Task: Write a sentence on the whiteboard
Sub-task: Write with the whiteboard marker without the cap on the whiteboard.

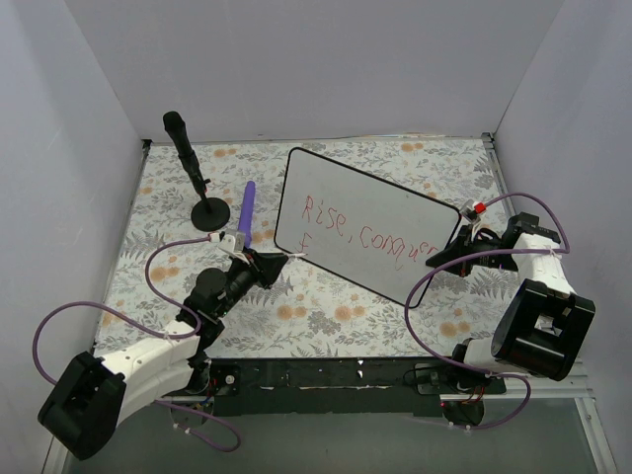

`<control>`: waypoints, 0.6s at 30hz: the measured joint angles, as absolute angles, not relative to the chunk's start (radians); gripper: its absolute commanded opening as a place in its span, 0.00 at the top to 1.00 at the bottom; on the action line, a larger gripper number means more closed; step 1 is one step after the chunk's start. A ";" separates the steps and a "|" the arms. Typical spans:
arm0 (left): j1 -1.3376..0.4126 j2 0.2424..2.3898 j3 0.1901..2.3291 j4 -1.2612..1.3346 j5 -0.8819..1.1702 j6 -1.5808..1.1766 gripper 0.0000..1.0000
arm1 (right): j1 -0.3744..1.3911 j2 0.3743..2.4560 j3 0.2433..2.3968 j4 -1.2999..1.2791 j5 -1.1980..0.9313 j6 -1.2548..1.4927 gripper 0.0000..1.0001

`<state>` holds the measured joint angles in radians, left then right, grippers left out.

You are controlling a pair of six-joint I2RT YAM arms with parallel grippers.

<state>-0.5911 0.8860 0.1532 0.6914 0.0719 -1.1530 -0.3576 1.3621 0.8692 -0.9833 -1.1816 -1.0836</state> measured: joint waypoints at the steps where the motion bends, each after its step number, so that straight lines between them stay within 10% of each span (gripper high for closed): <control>1: -0.591 0.891 0.152 0.697 0.072 -1.154 1.00 | -0.358 1.362 0.869 -0.984 -1.182 -1.083 0.99; 18: -0.583 0.943 0.142 0.754 0.086 -1.169 1.00 | -0.358 1.362 0.869 -0.983 -1.182 -1.083 0.99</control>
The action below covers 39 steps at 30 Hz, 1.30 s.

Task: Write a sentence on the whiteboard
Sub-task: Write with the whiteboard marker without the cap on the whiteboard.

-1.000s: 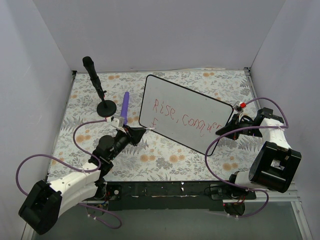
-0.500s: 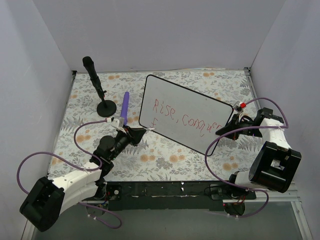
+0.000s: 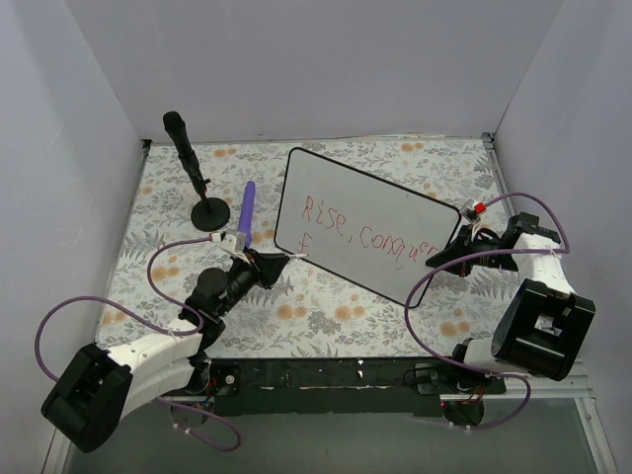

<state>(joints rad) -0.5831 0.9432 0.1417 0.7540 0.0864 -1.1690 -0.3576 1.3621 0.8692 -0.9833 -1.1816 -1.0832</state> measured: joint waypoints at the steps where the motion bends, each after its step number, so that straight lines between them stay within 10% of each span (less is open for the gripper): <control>1: -0.582 0.946 0.141 0.760 0.089 -1.169 1.00 | -0.358 1.362 0.869 -0.983 -1.182 -1.083 0.99; 39: -0.600 1.207 0.195 0.883 0.068 -1.103 1.00 | -0.352 1.362 0.869 -0.975 -1.182 -1.076 0.99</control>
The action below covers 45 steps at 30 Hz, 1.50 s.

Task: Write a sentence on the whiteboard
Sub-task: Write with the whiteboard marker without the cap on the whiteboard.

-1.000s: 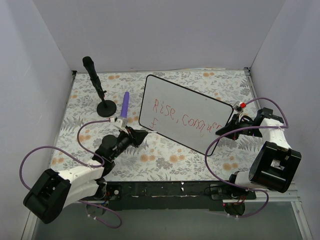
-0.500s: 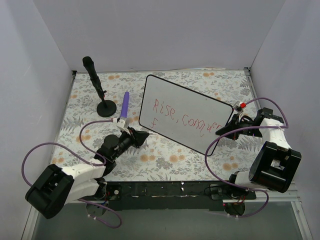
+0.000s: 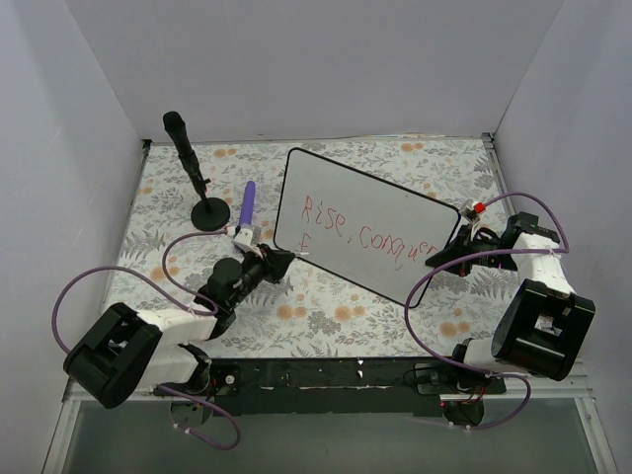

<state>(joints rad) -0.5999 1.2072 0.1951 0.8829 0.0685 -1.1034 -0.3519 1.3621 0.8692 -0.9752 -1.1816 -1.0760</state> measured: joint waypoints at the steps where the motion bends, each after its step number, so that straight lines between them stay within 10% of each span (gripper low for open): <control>1: -0.600 1.218 0.202 0.886 0.057 -1.097 1.00 | -0.352 1.362 0.869 -0.975 -1.182 -1.076 0.99; 45: -0.604 1.349 0.309 0.867 0.000 -1.024 1.00 | -0.348 1.362 0.869 -0.969 -1.181 -1.068 0.99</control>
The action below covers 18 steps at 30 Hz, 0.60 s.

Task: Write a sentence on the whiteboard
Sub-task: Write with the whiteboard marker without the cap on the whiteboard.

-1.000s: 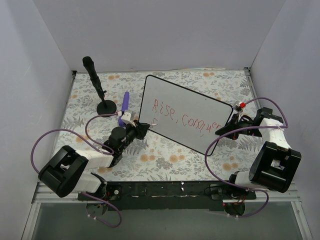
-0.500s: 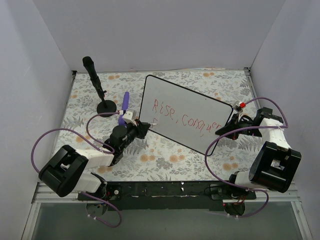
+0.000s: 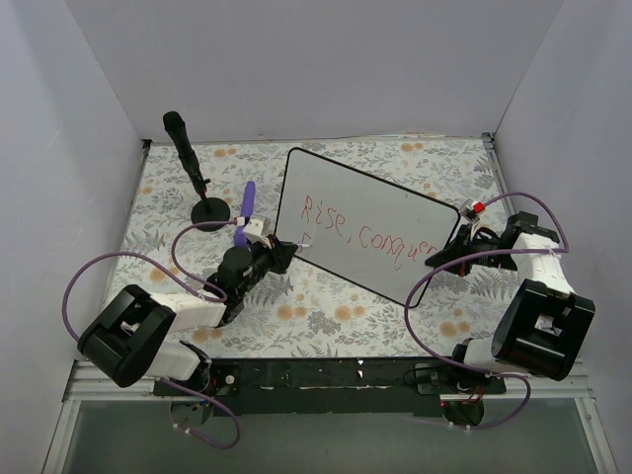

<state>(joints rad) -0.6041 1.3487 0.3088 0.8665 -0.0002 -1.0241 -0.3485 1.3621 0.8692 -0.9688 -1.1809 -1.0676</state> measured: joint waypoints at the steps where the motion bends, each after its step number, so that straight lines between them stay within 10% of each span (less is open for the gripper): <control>1: -0.604 1.349 0.309 0.867 0.000 -1.024 1.00 | -0.348 1.362 0.869 -0.969 -1.181 -1.068 0.99; 18: -0.604 1.354 0.309 0.847 0.024 -1.019 1.00 | -0.348 1.362 0.869 -0.968 -1.181 -1.068 0.99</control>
